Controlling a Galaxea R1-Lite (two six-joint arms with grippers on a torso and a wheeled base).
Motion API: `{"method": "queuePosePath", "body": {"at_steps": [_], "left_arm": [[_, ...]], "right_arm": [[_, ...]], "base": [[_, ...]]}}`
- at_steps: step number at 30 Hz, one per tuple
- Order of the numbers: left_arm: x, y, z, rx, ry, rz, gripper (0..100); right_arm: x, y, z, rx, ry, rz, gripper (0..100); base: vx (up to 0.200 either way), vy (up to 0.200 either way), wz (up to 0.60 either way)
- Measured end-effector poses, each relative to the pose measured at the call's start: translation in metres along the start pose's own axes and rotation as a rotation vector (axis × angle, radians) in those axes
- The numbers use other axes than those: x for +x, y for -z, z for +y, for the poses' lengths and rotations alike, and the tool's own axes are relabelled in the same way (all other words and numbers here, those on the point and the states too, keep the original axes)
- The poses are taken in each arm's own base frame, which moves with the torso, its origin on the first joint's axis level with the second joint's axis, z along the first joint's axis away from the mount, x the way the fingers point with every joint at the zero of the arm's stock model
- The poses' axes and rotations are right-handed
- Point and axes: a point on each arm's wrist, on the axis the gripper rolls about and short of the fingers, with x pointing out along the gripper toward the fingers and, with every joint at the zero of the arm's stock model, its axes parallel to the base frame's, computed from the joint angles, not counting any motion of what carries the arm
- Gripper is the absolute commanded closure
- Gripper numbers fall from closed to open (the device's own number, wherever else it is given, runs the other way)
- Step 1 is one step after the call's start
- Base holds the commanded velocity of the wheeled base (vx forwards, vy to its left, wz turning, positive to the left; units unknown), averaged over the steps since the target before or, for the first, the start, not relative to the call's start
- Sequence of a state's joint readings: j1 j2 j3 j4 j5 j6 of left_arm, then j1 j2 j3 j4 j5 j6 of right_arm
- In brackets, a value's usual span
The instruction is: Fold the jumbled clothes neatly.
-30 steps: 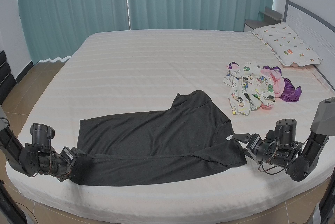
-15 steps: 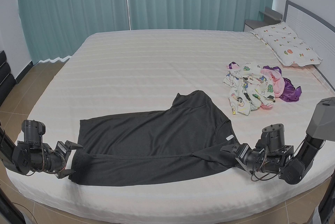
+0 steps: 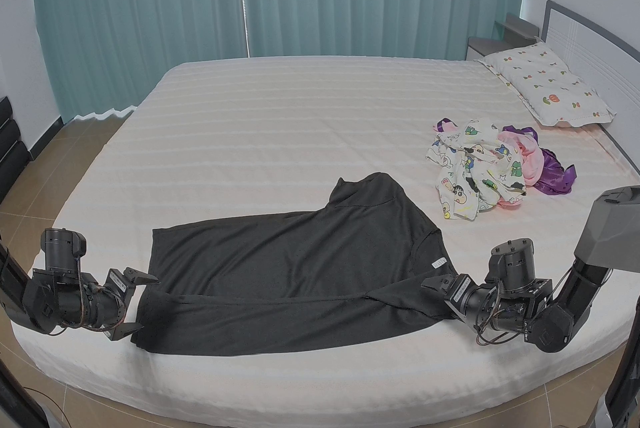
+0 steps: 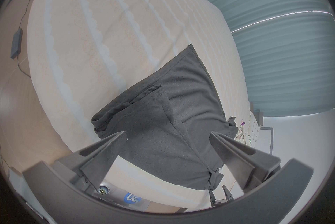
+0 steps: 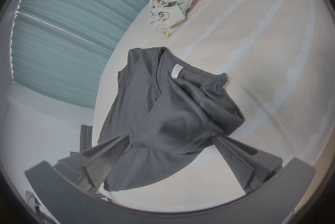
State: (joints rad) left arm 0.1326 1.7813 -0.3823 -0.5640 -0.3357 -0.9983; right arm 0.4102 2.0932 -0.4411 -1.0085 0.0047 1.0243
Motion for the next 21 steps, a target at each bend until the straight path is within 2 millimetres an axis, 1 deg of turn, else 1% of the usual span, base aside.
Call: {"method": "queuePosePath", "body": {"at_steps": [11, 12, 16, 21], "left_arm": [[0.000, 0.000, 0.000, 0.001, 0.000, 0.001, 0], [0.000, 0.000, 0.000, 0.001, 0.000, 0.000, 0], [0.000, 0.000, 0.000, 0.000, 0.000, 0.000, 0], [0.000, 0.000, 0.000, 0.000, 0.001, 0.000, 0]], "right_arm": [[0.008, 0.003, 0.002, -0.008, 0.004, -0.033, 0], [0.008, 0.003, 0.003, -0.009, -0.002, -0.043, 100], [0.007, 0.006, 0.006, -0.019, -0.015, -0.062, 100], [0.006, 0.011, 0.006, -0.036, -0.001, -0.054, 100]], "base": [[0.000, 0.000, 0.00], [0.000, 0.000, 0.00], [0.000, 0.000, 0.00], [0.000, 0.000, 0.00]]}}
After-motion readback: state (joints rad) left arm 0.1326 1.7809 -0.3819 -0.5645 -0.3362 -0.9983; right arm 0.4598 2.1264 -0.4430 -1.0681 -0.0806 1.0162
